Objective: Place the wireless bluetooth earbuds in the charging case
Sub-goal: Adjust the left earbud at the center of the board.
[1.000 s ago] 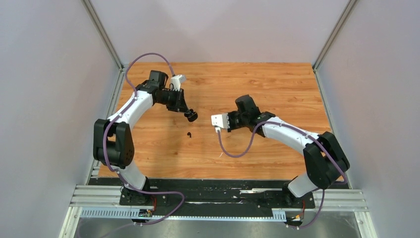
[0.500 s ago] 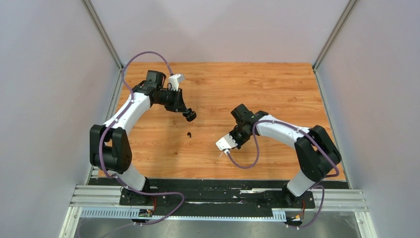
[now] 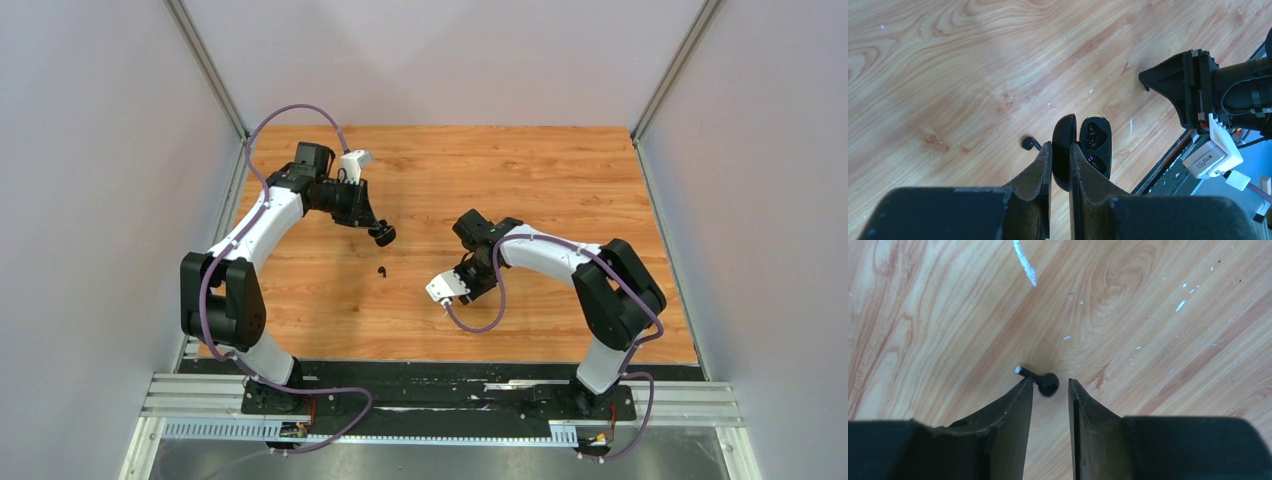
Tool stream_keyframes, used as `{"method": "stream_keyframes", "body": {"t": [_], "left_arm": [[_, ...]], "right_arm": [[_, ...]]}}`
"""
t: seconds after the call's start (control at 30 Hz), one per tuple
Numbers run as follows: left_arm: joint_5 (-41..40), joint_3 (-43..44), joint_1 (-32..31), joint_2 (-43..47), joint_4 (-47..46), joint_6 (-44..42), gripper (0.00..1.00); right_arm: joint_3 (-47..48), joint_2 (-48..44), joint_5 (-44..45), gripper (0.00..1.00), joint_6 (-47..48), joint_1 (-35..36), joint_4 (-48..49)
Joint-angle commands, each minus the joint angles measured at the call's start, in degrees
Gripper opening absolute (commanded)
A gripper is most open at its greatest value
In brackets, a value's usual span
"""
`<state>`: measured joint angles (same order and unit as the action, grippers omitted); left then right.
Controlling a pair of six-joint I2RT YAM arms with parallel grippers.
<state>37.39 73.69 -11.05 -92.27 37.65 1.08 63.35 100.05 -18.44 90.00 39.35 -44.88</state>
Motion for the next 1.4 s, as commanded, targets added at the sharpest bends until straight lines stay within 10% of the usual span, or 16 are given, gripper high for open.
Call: {"method": "stream_keyframes", "body": {"t": [0.0, 0.63, 1.37], "left_arm": [[0.59, 0.21, 0.15, 2.19, -0.49, -0.99, 0.0], [0.56, 0.46, 0.22, 1.75, -0.44, -0.96, 0.0], [-3.88, 0.91, 0.33, 2.53, 1.2, -2.64, 0.0]], "right_arm": [[2.93, -1.95, -0.78, 0.36, -4.94, 0.25, -1.78], [19.05, 5.35, -16.88, 0.35, -45.62, -6.72, -9.02], [20.77, 13.69, -0.04, 0.36, -56.5, 1.21, -10.67]]}}
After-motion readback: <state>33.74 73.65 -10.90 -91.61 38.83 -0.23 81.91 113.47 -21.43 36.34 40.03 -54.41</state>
